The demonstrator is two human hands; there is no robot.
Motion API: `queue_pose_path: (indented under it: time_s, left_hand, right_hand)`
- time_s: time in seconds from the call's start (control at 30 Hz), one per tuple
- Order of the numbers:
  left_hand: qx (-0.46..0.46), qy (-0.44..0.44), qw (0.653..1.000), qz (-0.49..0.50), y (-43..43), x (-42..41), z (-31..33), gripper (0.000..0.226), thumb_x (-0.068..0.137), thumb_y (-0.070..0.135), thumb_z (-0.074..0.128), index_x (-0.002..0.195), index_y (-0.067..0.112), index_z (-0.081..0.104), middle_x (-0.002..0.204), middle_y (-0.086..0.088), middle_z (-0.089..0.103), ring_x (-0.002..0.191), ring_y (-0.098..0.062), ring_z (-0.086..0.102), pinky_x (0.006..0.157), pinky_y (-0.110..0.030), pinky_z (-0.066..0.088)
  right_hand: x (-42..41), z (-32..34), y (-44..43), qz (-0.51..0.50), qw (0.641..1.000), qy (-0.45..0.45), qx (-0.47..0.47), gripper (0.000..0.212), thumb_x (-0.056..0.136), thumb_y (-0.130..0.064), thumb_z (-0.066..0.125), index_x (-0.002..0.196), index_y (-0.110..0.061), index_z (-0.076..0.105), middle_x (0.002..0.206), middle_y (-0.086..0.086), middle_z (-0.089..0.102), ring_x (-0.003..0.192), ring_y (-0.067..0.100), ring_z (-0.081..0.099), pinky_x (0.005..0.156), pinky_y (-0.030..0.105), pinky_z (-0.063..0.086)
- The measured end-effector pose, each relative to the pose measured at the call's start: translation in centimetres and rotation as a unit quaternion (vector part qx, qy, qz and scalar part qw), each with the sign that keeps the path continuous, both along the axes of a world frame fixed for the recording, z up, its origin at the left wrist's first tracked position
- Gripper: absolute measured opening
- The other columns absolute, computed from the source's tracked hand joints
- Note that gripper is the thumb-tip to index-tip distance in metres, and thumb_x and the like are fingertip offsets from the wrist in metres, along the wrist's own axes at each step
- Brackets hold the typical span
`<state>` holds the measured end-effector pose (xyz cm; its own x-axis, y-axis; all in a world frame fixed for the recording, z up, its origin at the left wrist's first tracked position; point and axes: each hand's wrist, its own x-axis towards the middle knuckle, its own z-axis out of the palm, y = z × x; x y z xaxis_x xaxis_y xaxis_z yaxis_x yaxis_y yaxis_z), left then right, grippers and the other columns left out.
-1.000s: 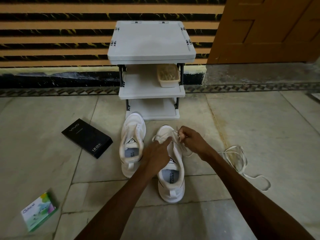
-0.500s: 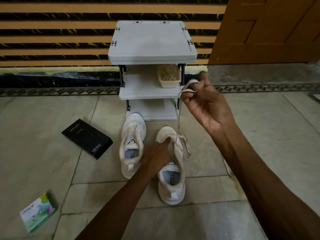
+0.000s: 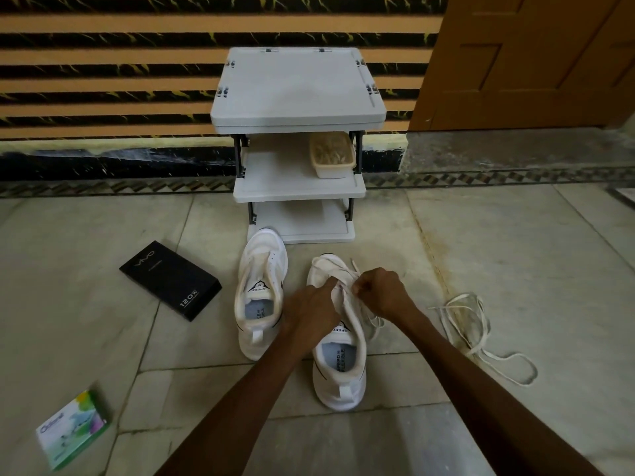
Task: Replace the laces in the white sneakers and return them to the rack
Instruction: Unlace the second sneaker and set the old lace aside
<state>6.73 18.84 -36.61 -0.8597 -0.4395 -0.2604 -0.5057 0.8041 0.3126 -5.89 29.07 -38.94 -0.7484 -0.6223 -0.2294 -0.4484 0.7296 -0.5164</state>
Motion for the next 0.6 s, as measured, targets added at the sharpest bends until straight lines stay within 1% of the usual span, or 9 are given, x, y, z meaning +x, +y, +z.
queue_pose_path:
  time_s: [0.07, 0.1, 0.17, 0.23, 0.27, 0.33, 0.43, 0.5, 0.6]
  left_hand:
    - [0.002, 0.006, 1.000, -0.001, 0.0, 0.0, 0.0, 0.071, 0.090, 0.024, 0.056, 0.151, 0.034, 0.023, 0.123, -0.012, 0.058, 0.108, -0.032, 0.057, 0.080, -0.034, 0.043]
    - [0.003, 0.008, 1.000, -0.002, 0.0, 0.0, 0.0, 0.071, 0.090, 0.024, 0.056, 0.151, 0.034, 0.023, 0.122, -0.012, 0.058, 0.108, -0.032, 0.057, 0.079, -0.033, 0.042]
    - [0.004, 0.012, 1.000, 0.000, 0.0, 0.0, 0.0, 0.069, 0.090, 0.023, 0.056, 0.150, 0.035, 0.026, 0.121, -0.011, 0.059, 0.108, -0.032, 0.058, 0.079, -0.033, 0.042]
    - [0.006, 0.017, 1.000, 0.005, 0.1, 0.0, -0.1, 0.065, 0.089, 0.023, 0.056, 0.147, 0.035, 0.029, 0.119, -0.011, 0.059, 0.106, -0.032, 0.059, 0.078, -0.034, 0.043]
    - [0.006, 0.017, 1.000, 0.006, 0.1, 0.0, -0.1, 0.065, 0.089, 0.023, 0.056, 0.147, 0.035, 0.030, 0.118, -0.011, 0.060, 0.105, -0.032, 0.059, 0.076, -0.034, 0.043]
    - [0.006, 0.017, 1.000, 0.005, 0.0, 0.0, -0.2, 0.066, 0.088, 0.022, 0.056, 0.147, 0.034, 0.030, 0.116, -0.011, 0.061, 0.103, -0.032, 0.059, 0.074, -0.034, 0.043]
    - [0.006, 0.011, 1.000, -0.001, -0.1, 0.0, -0.3, 0.072, 0.087, 0.025, 0.058, 0.150, 0.035, 0.025, 0.119, -0.011, 0.061, 0.105, -0.032, 0.059, 0.079, -0.036, 0.045]
    - [0.004, 0.005, 1.000, -0.006, -0.3, -0.1, -0.4, 0.073, 0.087, 0.026, 0.059, 0.151, 0.035, 0.024, 0.121, -0.012, 0.060, 0.107, -0.033, 0.059, 0.082, -0.036, 0.046]
    - [-0.003, -0.004, 1.000, -0.011, -0.5, -0.3, -0.6, 0.075, 0.087, 0.027, 0.060, 0.152, 0.034, 0.022, 0.121, -0.013, 0.060, 0.108, -0.033, 0.059, 0.081, -0.036, 0.047]
  right_hand:
    - [-0.1, -0.1, 0.1, 0.008, 1.000, 0.008, -0.029, 0.017, 0.087, -0.012, 0.060, 0.090, -0.012, 0.077, 0.092, 0.008, 0.074, 0.084, 0.022, 0.068, 0.072, 0.025, 0.051]
    - [-0.2, -0.1, 0.0, 0.009, 0.999, 0.000, -0.048, 0.015, 0.087, -0.012, 0.062, 0.089, -0.013, 0.077, 0.090, 0.007, 0.074, 0.081, 0.018, 0.067, 0.070, 0.021, 0.050]
    - [-0.1, 0.2, 0.0, 0.012, 0.995, -0.021, -0.094, 0.010, 0.087, -0.017, 0.067, 0.086, -0.013, 0.077, 0.084, 0.002, 0.073, 0.073, 0.009, 0.062, 0.062, 0.006, 0.041]
    - [0.1, 0.2, -0.4, 0.015, 0.993, -0.010, -0.120, 0.010, 0.084, -0.024, 0.073, 0.083, -0.015, 0.076, 0.074, -0.003, 0.069, 0.066, 0.003, 0.059, 0.057, 0.004, 0.040]
    - [0.2, 0.0, -0.7, 0.011, 0.993, 0.002, -0.121, 0.009, 0.083, -0.025, 0.074, 0.080, -0.017, 0.076, 0.070, -0.006, 0.066, 0.063, 0.002, 0.057, 0.055, 0.004, 0.040]
    - [0.5, 0.0, -1.1, -0.002, 0.992, 0.018, -0.128, 0.005, 0.080, -0.018, 0.075, 0.075, -0.018, 0.076, 0.067, -0.006, 0.067, 0.057, 0.000, 0.056, 0.052, 0.005, 0.040]
    - [0.4, 0.7, -1.5, -0.044, 0.984, 0.035, -0.169, 0.007, 0.077, -0.008, 0.073, 0.073, -0.013, 0.076, 0.069, 0.000, 0.072, 0.056, 0.005, 0.060, 0.057, 0.017, 0.052]
    - [0.3, 2.1, -1.5, -0.102, 0.966, 0.011, -0.235, 0.006, 0.079, -0.008, 0.074, 0.075, -0.012, 0.076, 0.070, -0.002, 0.071, 0.058, 0.001, 0.062, 0.060, 0.014, 0.052]
    - [-0.2, 5.8, -2.0, -0.166, 0.924, -0.029, -0.344, 0.007, 0.082, -0.013, 0.073, 0.075, -0.010, 0.073, 0.072, 0.000, 0.072, 0.068, 0.009, 0.069, 0.072, 0.029, 0.059]
